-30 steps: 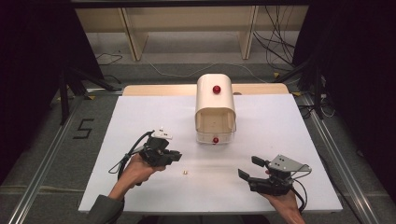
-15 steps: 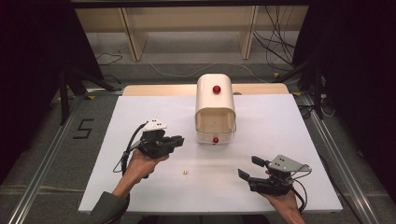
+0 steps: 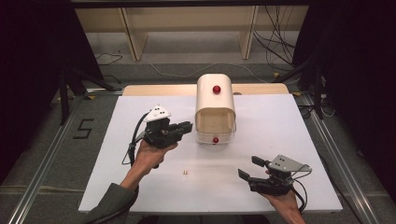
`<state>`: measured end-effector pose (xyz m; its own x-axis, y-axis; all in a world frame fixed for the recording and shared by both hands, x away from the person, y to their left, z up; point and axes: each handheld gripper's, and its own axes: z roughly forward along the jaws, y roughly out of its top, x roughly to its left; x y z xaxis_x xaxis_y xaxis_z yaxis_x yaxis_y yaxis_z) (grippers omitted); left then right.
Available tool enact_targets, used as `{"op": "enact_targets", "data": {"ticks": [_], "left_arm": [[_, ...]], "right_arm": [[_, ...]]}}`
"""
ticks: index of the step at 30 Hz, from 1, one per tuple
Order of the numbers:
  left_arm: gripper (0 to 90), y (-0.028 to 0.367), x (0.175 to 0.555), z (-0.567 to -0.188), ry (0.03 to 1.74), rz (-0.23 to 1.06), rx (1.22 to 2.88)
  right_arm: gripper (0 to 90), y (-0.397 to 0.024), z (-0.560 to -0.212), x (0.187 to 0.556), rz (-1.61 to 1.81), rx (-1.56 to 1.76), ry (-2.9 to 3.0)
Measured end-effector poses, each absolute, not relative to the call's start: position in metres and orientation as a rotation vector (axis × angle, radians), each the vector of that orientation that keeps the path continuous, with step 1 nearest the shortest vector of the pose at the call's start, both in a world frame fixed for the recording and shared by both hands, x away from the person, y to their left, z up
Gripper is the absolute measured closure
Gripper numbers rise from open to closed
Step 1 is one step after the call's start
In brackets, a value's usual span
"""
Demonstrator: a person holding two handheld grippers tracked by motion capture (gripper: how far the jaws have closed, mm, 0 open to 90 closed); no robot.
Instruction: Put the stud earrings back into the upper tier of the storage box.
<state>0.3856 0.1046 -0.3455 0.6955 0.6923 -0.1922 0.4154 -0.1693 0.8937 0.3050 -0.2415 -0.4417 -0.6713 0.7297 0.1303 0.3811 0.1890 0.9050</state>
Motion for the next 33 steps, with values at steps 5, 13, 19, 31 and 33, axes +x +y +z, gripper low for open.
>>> {"op": "enact_targets", "data": {"ticks": [5,13,19,31,33], "left_arm": [[81.1,0.094,0.390,-0.343,0.867,0.313,1.800],[81.0,0.079,0.399,-0.343,0.866,0.297,1.807],[80.9,0.069,0.404,-0.345,0.868,0.297,1.825],[80.1,0.060,0.414,-0.351,0.903,0.289,1.836],[78.4,0.060,0.413,-0.351,0.901,0.293,1.836]], "right_arm": [[27.6,-0.241,-0.442,0.305,1.476,1.050,2.141],[27.6,-0.242,-0.442,0.305,1.475,1.050,2.144],[27.6,-0.242,-0.442,0.305,1.479,1.049,2.146],[27.6,-0.242,-0.442,0.306,1.476,1.048,2.150],[27.6,-0.241,-0.442,0.305,1.476,1.049,2.151]]}}
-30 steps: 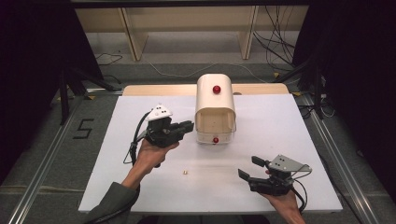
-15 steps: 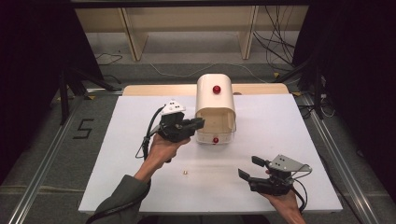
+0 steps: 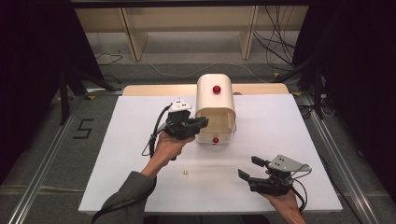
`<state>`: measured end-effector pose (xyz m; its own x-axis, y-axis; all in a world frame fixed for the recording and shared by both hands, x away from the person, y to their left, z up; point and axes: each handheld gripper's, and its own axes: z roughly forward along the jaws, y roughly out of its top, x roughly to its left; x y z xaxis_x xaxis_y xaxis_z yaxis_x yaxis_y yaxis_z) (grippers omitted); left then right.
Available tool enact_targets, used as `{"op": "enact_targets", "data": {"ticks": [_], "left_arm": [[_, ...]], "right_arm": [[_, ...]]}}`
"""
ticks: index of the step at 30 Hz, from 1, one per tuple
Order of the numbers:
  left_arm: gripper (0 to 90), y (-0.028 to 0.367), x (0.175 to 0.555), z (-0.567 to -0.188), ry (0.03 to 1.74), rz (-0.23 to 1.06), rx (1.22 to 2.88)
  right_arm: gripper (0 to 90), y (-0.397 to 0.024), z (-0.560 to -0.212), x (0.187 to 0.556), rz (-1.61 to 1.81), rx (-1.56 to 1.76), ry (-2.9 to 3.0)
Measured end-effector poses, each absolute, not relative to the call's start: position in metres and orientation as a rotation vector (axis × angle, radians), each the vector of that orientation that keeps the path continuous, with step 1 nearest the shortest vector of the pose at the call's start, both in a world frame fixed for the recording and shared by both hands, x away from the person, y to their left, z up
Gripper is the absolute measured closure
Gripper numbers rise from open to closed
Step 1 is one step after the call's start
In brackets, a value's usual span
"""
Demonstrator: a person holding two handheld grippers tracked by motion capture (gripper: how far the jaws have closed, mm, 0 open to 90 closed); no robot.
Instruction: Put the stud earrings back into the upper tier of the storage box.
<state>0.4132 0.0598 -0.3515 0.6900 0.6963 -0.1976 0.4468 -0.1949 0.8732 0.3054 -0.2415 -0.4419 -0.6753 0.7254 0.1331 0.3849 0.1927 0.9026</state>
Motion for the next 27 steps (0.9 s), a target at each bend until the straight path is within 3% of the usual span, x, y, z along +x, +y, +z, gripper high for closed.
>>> {"op": "enact_targets", "data": {"ticks": [16,27], "left_arm": [[34.5,0.077,0.393,-0.344,0.890,0.302,1.839],[23.5,0.097,0.379,-0.360,0.920,0.291,1.919]], "right_arm": [[27.6,-0.241,-0.442,0.305,1.476,1.046,2.148],[27.6,-0.241,-0.442,0.305,1.475,1.044,2.152]]}}
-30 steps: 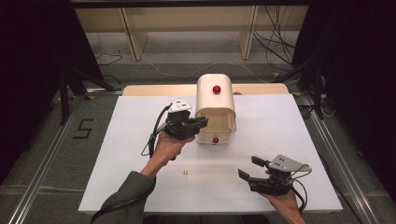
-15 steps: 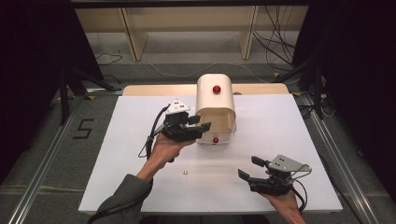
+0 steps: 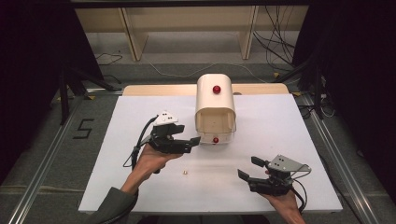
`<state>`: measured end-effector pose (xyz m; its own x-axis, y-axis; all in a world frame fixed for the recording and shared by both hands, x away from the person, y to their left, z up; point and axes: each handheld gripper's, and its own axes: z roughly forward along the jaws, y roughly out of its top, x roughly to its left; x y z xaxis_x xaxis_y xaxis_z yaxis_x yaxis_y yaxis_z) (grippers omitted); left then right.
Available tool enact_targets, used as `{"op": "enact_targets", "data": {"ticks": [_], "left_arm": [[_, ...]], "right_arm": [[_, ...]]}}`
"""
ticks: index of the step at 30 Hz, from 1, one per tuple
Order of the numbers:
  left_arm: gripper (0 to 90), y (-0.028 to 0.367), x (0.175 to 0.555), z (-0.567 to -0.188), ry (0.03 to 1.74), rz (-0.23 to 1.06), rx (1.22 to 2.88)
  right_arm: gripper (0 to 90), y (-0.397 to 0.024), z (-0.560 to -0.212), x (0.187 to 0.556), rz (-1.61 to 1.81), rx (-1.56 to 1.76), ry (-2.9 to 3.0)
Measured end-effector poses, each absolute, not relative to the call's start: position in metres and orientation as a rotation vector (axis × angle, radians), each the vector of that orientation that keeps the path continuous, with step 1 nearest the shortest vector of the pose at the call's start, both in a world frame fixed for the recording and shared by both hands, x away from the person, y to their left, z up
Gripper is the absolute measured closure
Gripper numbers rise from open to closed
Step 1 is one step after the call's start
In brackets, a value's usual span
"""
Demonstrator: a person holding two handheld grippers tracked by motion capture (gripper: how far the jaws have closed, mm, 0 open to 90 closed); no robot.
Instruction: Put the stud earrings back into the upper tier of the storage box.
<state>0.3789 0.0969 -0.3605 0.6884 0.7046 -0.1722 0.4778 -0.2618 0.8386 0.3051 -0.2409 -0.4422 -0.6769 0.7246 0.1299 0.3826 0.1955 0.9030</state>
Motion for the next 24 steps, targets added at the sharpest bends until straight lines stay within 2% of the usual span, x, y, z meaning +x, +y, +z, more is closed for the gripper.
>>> {"op": "enact_targets", "data": {"ticks": [8,13,24], "left_arm": [[22.9,0.100,0.375,-0.387,0.922,0.263,2.058],[22.9,0.095,0.376,-0.404,0.888,0.270,2.205],[26.6,0.085,0.378,-0.432,0.826,0.225,2.422]], "right_arm": [[27.6,-0.241,-0.442,0.305,1.473,1.041,2.154],[27.6,-0.240,-0.442,0.305,1.473,1.041,2.157],[27.6,-0.240,-0.442,0.305,1.473,1.040,2.160]]}}
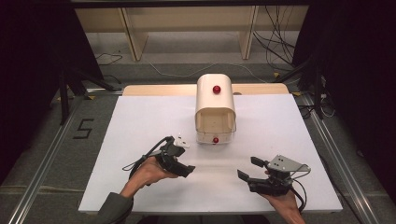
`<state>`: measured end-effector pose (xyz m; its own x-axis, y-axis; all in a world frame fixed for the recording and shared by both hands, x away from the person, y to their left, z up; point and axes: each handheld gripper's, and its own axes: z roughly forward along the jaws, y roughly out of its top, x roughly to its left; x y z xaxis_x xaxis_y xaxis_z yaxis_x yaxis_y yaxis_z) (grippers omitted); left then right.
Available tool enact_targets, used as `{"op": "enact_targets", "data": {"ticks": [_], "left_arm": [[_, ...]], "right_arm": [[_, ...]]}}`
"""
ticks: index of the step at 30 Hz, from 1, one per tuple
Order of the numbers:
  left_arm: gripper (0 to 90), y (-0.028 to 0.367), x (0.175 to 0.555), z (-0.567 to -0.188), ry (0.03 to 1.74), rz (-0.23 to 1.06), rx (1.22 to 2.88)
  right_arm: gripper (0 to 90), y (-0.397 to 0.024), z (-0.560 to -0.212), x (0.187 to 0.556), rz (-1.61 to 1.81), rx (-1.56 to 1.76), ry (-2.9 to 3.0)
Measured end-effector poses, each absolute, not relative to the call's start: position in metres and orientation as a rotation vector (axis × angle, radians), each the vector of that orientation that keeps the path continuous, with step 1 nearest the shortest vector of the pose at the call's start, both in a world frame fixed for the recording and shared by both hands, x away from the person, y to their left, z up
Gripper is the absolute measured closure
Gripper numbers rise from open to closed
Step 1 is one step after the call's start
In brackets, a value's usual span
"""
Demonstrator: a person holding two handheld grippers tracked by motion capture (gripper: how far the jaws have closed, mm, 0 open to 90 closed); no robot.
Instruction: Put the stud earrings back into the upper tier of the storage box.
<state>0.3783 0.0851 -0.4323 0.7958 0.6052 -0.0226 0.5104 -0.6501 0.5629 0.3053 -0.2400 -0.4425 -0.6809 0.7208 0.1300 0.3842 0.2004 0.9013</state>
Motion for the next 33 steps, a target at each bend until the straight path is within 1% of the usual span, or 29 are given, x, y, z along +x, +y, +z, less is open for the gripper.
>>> {"op": "enact_targets", "data": {"ticks": [7,17,24,33], "left_arm": [[35.8,0.082,0.382,-0.446,0.804,0.169,2.529],[53.4,0.076,0.386,-0.456,0.786,0.148,2.609],[62.7,0.071,0.390,-0.463,0.794,0.109,2.646],[70.3,0.067,0.389,-0.464,0.807,0.126,2.659]], "right_arm": [[27.6,-0.240,-0.443,0.305,1.474,1.042,2.162],[27.6,-0.240,-0.443,0.306,1.470,1.038,2.167],[27.6,-0.239,-0.443,0.306,1.468,1.038,2.168],[27.8,-0.239,-0.444,0.306,1.465,1.034,2.173]]}}
